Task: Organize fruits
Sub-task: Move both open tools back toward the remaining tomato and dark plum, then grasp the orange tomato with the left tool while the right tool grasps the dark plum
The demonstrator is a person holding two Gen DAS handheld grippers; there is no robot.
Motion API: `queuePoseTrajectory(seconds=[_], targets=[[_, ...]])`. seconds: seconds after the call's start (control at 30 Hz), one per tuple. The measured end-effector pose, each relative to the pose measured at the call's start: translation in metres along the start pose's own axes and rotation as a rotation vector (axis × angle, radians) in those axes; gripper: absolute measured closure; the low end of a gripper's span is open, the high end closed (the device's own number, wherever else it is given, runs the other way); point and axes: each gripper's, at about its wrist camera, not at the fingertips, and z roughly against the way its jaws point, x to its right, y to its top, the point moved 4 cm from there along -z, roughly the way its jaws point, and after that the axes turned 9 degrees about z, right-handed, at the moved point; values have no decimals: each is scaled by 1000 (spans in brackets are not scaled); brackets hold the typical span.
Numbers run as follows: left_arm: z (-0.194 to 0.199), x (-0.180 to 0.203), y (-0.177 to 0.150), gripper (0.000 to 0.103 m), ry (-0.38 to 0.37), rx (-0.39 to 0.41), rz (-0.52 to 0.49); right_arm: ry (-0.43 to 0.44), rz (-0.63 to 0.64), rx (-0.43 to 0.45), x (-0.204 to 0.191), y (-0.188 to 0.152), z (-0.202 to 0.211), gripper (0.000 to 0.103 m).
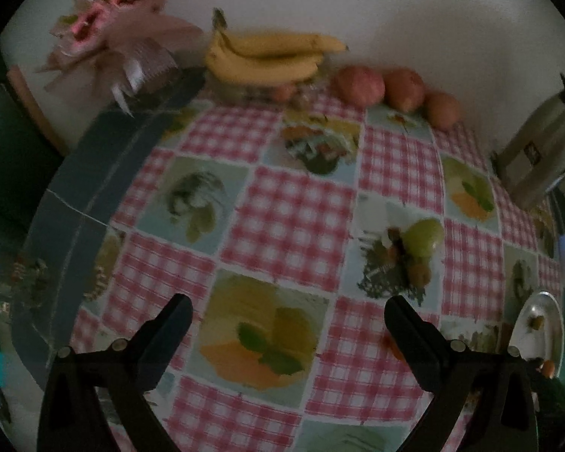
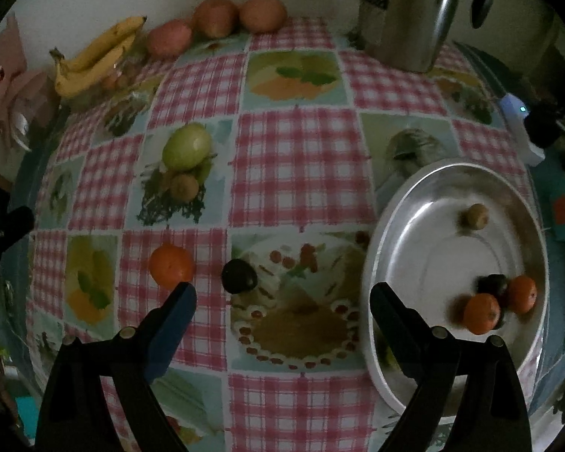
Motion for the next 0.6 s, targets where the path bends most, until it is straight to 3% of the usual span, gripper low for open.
queuePoseTrajectory(seconds=[0.17, 0.6], targets=[[-27, 13, -13, 0, -50, -96, -5, 7, 23, -38, -9, -3, -19, 9], [-52, 35, -24, 0, -125, -201, -3, -1, 57, -47, -15, 1, -50, 9]])
